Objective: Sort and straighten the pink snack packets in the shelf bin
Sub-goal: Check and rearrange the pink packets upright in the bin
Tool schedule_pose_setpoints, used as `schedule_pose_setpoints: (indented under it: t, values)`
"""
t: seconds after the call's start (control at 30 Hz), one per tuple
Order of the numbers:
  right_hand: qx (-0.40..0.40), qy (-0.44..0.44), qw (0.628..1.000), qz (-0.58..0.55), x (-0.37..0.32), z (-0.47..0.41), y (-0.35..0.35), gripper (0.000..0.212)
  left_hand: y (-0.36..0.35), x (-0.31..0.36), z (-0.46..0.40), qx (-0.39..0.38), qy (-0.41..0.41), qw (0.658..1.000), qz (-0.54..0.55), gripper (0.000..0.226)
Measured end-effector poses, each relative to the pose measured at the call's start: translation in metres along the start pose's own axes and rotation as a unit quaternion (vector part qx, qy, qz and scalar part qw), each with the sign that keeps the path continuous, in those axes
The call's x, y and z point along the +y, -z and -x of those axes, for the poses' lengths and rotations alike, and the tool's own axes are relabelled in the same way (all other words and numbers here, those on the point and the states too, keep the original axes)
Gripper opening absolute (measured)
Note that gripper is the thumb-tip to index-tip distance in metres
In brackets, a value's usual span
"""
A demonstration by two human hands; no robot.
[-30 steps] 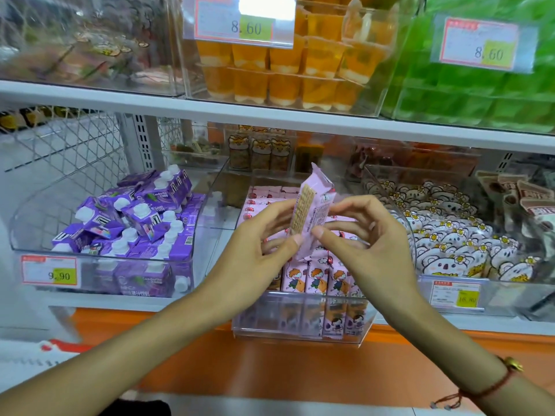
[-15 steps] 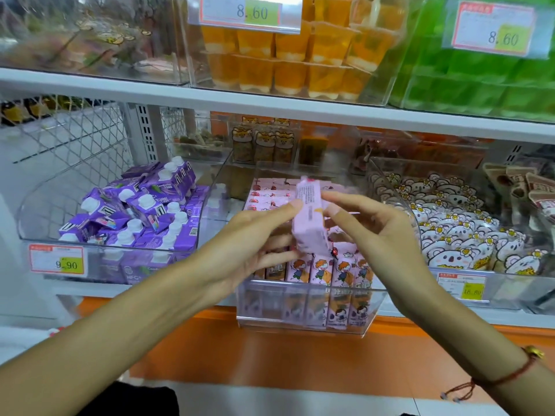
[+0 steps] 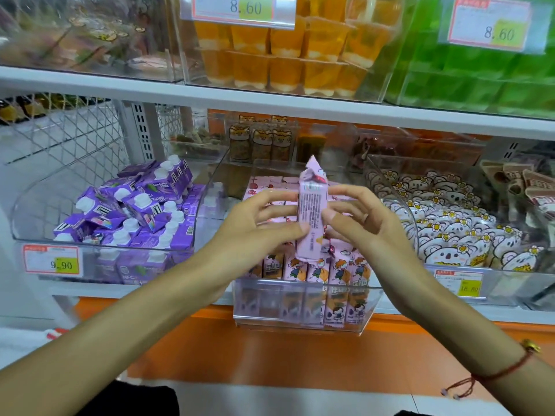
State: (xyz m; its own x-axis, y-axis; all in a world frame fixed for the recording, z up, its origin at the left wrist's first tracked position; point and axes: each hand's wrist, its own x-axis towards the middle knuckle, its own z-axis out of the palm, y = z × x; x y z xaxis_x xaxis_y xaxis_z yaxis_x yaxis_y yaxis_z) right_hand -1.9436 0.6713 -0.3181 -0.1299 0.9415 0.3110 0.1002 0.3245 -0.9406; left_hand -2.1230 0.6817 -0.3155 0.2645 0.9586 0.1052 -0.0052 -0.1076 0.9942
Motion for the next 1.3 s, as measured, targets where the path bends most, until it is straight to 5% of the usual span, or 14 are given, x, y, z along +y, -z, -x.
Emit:
schedule_pose_setpoints:
  t: [0.13, 0.2, 0.43, 0.6, 0.83, 0.97, 1.03, 1.17, 1.3]
  values:
    - [-0.033, 0.093, 0.995, 0.003, -0.003, 0.004, -0.003, 0.029, 0.0, 0.001, 0.001, 0.03, -0.176, 0.98, -0.089, 0.033]
    - [-0.034, 0.116, 0.993, 0.004, -0.004, 0.003, -0.004, 0.027, -0.001, 0.001, 0.002, 0.028, -0.199, 0.976, -0.087, 0.031]
    - [-0.033, 0.121, 0.991, 0.056, -0.002, 0.003, -0.005, 0.043, -0.001, -0.005, -0.001, 0.009, -0.149, 0.988, -0.049, 0.035]
    - [0.017, 0.142, 0.982, 0.125, 0.004, 0.001, -0.005, 0.033, -0.004, -0.002, 0.0, 0.013, -0.144, 0.988, -0.052, 0.032]
    - [0.044, 0.215, 0.925, 0.311, 0.01, -0.003, 0.007, 0.04, -0.002, 0.005, 0.004, 0.083, -0.13, 0.984, -0.087, 0.024]
    - [0.077, 0.185, 0.907, 0.371, 0.018, -0.007, 0.007, 0.048, 0.008, 0.004, -0.005, 0.167, -0.149, 0.972, -0.074, 0.022]
    - [0.043, 0.136, 0.902, 0.407, 0.023, -0.008, 0.005, 0.05, 0.016, 0.005, -0.015, 0.211, -0.162, 0.962, -0.067, 0.026]
    - [-0.096, 0.071, 0.833, 0.54, 0.035, -0.009, 0.0, 0.049, 0.023, 0.008, -0.051, 0.198, -0.149, 0.961, -0.122, 0.033]
    - [-0.102, 0.06, 0.829, 0.546, 0.034, -0.009, 0.0, 0.045, 0.02, 0.007, -0.093, 0.155, -0.111, 0.952, -0.24, 0.039]
